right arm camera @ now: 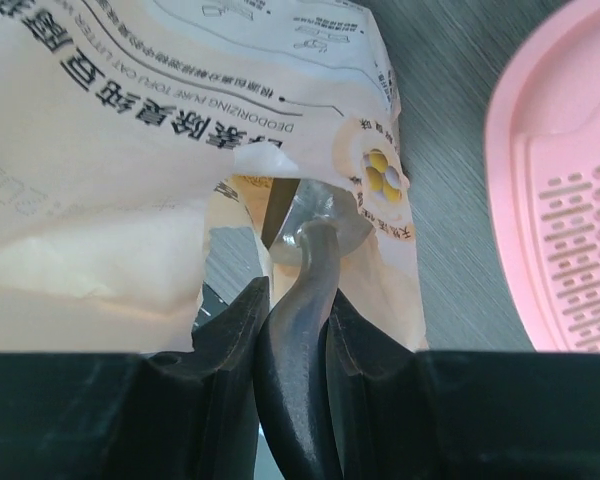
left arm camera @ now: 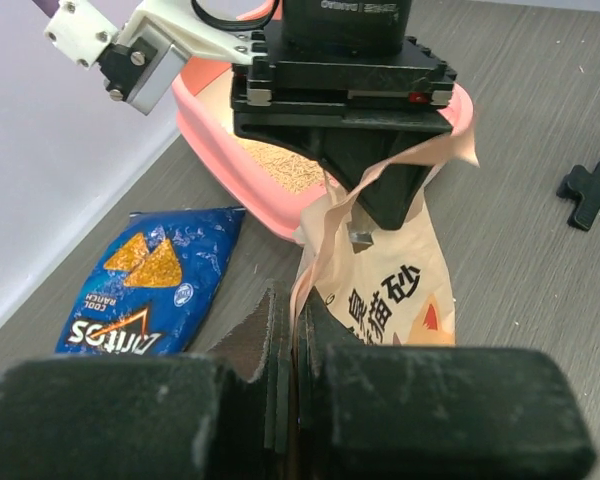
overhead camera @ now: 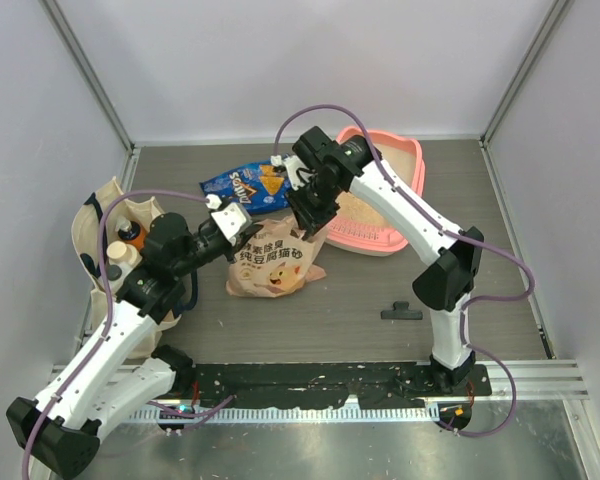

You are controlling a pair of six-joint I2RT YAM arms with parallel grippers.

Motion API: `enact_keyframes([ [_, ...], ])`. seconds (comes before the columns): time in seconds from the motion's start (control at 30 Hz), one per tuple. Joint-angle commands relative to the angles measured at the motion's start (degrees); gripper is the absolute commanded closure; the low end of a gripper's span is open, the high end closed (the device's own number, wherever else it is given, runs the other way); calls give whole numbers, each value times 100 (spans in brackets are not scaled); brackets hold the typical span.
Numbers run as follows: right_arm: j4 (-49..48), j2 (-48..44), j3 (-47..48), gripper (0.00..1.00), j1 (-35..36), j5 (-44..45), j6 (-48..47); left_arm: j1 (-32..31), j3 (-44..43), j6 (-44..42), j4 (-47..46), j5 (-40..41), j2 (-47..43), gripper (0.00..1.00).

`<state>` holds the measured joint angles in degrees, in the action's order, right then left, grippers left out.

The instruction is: Fill the litter box with clean litter

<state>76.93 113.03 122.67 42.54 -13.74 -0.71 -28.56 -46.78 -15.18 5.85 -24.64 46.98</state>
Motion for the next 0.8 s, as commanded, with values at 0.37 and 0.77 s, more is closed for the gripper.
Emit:
enact_keyframes([
  [0.37,-468,931,125,98,-861,-3186,519,-133,-436,-397,-1490,-173,-40,100],
  [0.77,-503,817,143,99,-1389,-4014,519,-133,-586,-1066,-972,21,75,100],
])
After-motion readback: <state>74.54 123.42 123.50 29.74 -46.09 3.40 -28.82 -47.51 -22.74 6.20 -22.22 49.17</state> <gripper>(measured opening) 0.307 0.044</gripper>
